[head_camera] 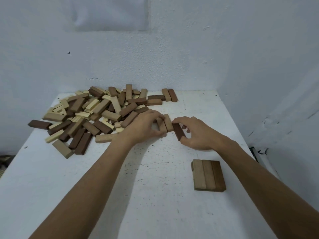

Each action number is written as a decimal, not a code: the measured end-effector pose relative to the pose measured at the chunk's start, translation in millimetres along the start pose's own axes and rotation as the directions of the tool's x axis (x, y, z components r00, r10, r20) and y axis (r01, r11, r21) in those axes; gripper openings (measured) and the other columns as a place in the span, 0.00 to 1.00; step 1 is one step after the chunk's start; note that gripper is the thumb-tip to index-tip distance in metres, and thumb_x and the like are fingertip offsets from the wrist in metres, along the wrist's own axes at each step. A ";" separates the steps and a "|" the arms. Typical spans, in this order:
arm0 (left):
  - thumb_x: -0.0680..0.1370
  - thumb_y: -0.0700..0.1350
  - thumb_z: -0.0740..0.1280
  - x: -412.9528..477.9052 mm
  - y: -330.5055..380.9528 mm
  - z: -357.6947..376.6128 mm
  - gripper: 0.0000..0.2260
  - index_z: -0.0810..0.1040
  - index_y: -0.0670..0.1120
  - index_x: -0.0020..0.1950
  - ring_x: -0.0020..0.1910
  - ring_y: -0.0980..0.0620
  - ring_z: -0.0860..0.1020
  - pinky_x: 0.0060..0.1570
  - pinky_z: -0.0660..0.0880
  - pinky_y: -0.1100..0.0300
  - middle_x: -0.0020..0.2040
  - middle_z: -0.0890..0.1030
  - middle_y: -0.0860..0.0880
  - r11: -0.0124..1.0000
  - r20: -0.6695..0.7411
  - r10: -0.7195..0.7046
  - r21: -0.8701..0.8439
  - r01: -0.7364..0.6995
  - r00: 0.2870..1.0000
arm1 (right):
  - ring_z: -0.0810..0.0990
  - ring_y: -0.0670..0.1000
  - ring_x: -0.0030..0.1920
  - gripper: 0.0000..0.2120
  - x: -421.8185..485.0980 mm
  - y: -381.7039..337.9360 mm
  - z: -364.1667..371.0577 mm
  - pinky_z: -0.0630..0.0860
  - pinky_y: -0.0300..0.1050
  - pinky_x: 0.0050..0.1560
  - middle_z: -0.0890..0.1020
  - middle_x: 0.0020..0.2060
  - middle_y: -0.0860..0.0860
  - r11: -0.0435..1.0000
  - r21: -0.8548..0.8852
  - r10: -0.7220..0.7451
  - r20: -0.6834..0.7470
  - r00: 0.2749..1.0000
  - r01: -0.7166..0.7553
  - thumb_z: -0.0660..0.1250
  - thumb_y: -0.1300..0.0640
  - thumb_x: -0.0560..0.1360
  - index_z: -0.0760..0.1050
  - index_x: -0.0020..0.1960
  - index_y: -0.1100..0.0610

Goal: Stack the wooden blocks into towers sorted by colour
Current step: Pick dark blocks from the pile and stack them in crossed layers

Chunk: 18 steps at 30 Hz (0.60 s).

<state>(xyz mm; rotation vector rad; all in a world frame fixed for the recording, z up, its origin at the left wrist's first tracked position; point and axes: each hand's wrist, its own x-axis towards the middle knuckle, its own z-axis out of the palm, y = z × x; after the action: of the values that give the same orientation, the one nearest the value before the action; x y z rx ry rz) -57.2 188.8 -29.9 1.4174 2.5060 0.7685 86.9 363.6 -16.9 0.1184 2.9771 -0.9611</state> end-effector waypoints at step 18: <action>0.66 0.56 0.78 -31.3 5.1 -6.2 0.33 0.73 0.49 0.67 0.56 0.56 0.74 0.57 0.73 0.57 0.59 0.77 0.53 0.999 0.113 -0.012 -0.031 0.016 0.994 | 0.76 0.43 0.48 0.27 -1.0 -25.3 7.2 0.74 0.36 0.53 0.76 0.51 0.45 0.998 -0.024 -0.051 0.067 0.996 0.053 0.70 0.56 0.76 0.68 0.73 0.52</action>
<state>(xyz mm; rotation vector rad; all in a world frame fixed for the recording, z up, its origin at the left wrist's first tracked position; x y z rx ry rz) -38.9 162.6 -25.4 1.3903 2.4060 0.7025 86.0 338.8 -7.9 0.0082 2.9449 -0.9120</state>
